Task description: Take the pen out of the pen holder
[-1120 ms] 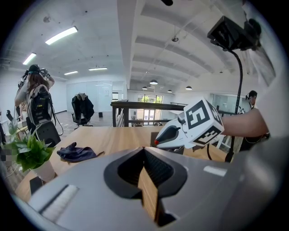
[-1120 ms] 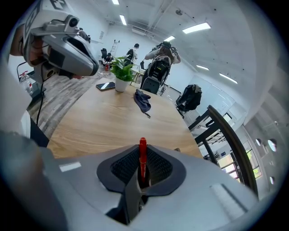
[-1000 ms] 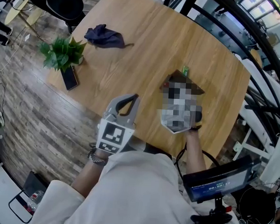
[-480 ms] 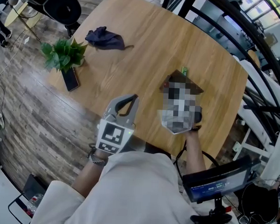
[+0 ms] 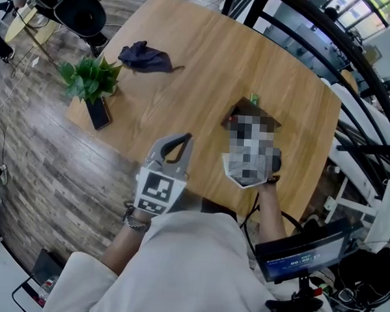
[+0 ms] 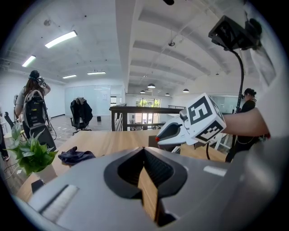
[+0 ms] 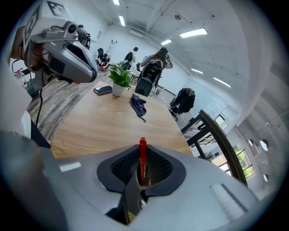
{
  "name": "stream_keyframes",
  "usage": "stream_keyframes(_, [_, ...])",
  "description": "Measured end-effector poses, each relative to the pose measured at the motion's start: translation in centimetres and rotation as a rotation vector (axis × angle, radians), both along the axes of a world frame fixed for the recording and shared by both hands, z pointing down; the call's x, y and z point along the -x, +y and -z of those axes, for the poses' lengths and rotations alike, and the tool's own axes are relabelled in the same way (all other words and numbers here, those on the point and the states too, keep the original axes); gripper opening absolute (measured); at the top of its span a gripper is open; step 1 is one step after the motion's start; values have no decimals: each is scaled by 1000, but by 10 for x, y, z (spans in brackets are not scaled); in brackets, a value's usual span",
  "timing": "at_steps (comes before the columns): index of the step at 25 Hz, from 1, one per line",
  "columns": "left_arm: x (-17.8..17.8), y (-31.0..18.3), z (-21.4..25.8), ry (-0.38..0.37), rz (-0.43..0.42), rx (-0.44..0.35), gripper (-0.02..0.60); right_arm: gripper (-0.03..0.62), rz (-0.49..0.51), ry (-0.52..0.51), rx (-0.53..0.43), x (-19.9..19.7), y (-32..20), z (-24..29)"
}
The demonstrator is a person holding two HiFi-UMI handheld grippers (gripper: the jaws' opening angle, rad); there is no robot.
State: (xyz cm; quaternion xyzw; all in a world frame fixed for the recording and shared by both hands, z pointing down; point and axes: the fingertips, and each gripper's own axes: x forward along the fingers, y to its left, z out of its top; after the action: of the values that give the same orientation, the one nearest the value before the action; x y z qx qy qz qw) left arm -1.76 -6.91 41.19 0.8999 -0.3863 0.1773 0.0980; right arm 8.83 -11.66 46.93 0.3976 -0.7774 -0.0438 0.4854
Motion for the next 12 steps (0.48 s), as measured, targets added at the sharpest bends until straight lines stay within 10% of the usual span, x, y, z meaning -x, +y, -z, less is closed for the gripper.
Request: stream_keyframes(12, [-7,4,8,17,-53,-33,0,48,-59,-11,-54,-7,9,23])
